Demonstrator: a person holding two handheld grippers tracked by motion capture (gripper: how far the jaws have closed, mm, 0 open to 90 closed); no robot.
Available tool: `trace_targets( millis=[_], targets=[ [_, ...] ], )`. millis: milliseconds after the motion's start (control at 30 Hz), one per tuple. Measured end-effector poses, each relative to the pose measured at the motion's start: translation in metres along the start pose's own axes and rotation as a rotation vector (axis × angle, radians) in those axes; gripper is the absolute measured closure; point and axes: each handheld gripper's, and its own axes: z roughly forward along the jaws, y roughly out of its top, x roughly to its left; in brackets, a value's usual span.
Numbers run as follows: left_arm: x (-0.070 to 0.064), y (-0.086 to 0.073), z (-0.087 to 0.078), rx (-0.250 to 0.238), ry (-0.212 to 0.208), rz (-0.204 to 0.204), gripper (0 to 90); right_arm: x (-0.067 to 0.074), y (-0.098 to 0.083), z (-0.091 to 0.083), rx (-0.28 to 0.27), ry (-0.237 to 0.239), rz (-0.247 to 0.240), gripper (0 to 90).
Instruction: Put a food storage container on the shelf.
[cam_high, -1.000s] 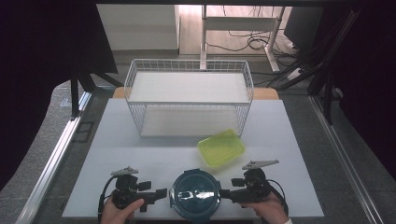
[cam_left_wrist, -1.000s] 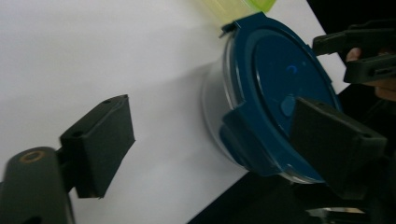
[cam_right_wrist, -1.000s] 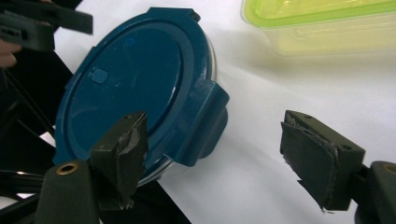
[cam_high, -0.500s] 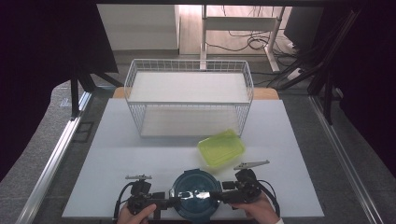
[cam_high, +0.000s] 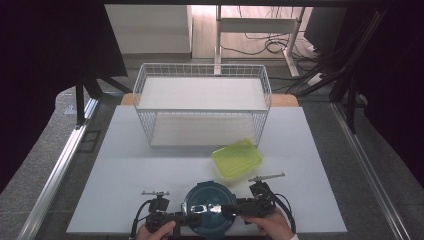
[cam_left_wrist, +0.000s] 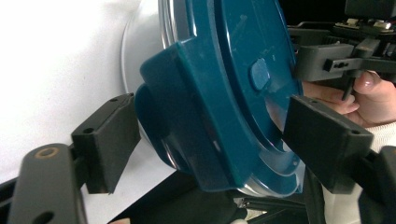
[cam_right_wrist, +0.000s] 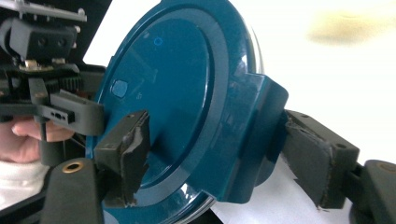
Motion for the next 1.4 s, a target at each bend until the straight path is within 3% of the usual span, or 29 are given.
trace_targets(
  millis=[233,433,767,1167,1400],
  targets=[
    [-0.005,-0.001,-0.006,-0.036,0.028,-0.001,28.0,-0.001,-0.001,0.001,-0.003,0.012,0.052,28.6],
    [-0.003,-0.002,-0.008,-0.061,0.017,-0.034,32.5,-0.007,-0.001,-0.002,-0.013,0.047,0.1,34.4],
    [-0.006,0.0,-0.01,-0.058,0.025,-0.026,34.5,-0.008,-0.003,-0.008,-0.061,0.084,0.144,42.0],
    [-0.008,0.007,-0.015,-0.061,0.023,-0.02,38.5,-0.004,-0.003,-0.014,-0.09,0.094,0.113,44.9],
    [-0.011,0.01,-0.018,-0.069,0.04,0.009,39.4,0.0,-0.003,-0.014,-0.107,0.084,0.074,44.9]
  ],
)
